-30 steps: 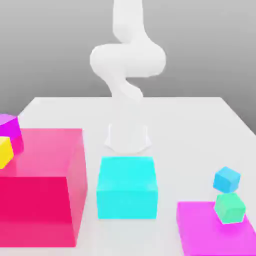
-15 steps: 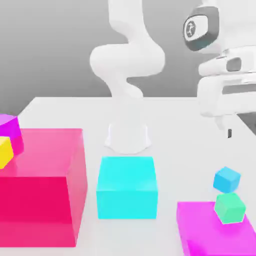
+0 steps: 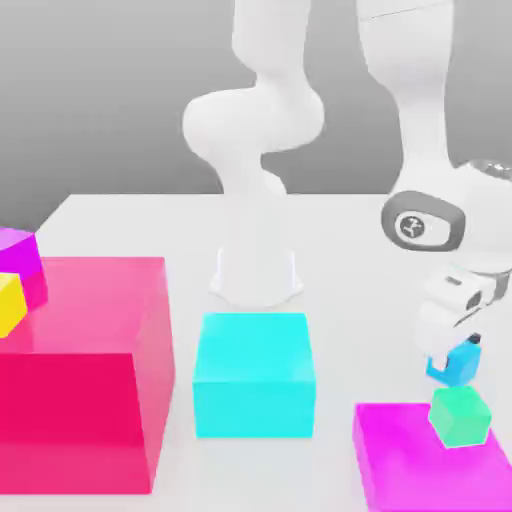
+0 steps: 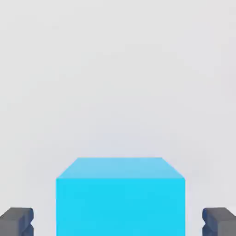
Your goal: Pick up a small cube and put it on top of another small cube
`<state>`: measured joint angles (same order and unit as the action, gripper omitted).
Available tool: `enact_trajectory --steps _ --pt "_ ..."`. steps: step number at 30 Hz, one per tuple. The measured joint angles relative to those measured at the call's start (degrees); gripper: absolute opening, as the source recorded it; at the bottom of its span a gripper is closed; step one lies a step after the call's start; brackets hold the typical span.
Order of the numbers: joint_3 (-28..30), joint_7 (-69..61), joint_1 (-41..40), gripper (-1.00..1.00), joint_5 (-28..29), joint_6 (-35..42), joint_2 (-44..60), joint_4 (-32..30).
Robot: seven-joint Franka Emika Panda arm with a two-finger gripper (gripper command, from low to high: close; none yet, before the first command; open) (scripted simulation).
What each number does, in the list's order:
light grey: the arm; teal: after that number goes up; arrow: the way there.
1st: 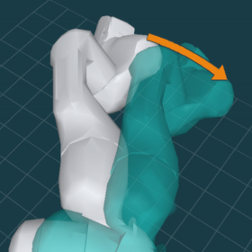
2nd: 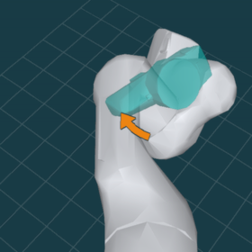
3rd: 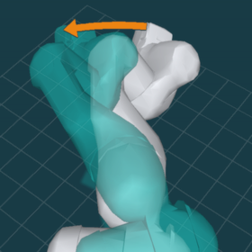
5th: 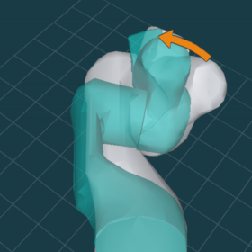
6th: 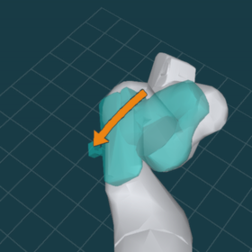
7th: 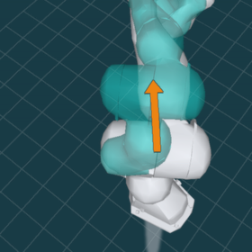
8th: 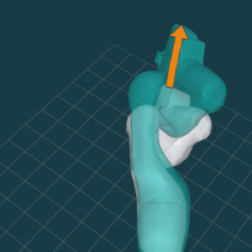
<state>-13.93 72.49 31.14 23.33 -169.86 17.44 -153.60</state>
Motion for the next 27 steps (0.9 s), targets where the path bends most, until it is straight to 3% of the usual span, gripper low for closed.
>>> enact_trajectory --steps 5,12,27 --pt "0.57 0.36 0.49 -1.0 0.45 -0.36 0.39 0.08" --pt "-8.32 -11.94 -6.11 -1.0 -16.06 8.94 -11.78 -2.16" --pt "11.71 -13.07 -46.0 -1.0 -21.04 42.16 -22.38 21.11"
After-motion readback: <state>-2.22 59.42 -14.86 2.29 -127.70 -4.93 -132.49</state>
